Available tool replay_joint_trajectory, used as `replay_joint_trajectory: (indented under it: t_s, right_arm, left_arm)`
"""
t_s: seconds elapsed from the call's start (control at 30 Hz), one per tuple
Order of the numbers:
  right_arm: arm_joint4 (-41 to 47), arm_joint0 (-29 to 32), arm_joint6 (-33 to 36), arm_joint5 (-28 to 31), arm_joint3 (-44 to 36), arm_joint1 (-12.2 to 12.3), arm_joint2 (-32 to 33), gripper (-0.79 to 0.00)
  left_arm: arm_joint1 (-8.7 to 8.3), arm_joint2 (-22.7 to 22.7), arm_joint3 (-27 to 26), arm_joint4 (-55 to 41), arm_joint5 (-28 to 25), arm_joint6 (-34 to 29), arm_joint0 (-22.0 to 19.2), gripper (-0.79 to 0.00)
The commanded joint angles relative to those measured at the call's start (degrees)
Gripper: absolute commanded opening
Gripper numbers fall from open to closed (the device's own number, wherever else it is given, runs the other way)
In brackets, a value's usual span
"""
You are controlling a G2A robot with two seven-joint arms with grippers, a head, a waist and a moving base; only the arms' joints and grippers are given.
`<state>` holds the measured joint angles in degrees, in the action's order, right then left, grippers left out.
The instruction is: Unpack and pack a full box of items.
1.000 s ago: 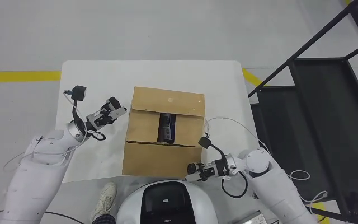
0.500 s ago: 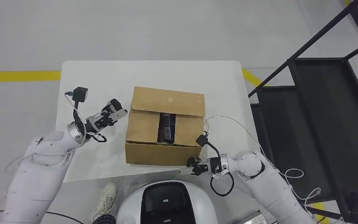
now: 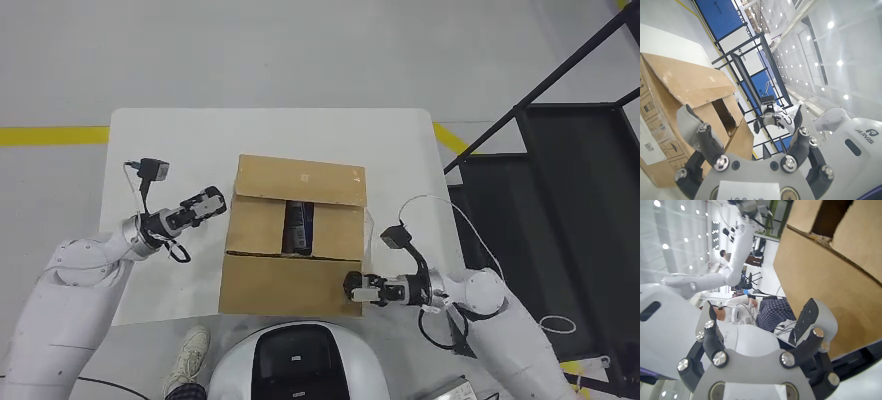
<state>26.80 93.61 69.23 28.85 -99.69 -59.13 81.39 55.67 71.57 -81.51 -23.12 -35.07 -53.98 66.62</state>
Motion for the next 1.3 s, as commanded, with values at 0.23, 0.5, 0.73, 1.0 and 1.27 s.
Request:
replay_joint_trajectory:
  t_s: [0.23, 0.5, 0.73, 1.0, 1.27]
  right_arm:
    - [18.6, 0.7, 4.6, -0.1, 3.4, 0.8, 8.8, 0.000]
    - [24.4, 0.6, 7.1, -0.9, 6.5, 0.9, 11.4, 0.000]
    - [25.5, 0.0, 7.9, -1.7, 7.9, 0.8, 11.3, 0.000]
    - [25.6, -1.2, 7.7, -1.8, 9.8, 0.6, 10.8, 0.000]
    - [26.2, -2.0, 6.9, -2.5, 10.9, 0.4, 10.4, 0.000]
  left_arm:
    - [1.10, -4.1, 5.2, 0.7, 0.3, -1.2, -3.8, 0.000]
    - [2.86, -8.1, 10.3, -1.1, -0.5, 0.5, -9.1, 0.000]
    - [4.82, -12.1, 14.0, -6.3, -0.1, -4.5, -16.6, 0.000]
    - [7.77, -17.4, 20.8, -4.0, 1.7, -3.1, -26.9, 0.000]
    - [10.47, -21.4, 27.7, -4.3, 1.2, -2.4, -32.9, 0.000]
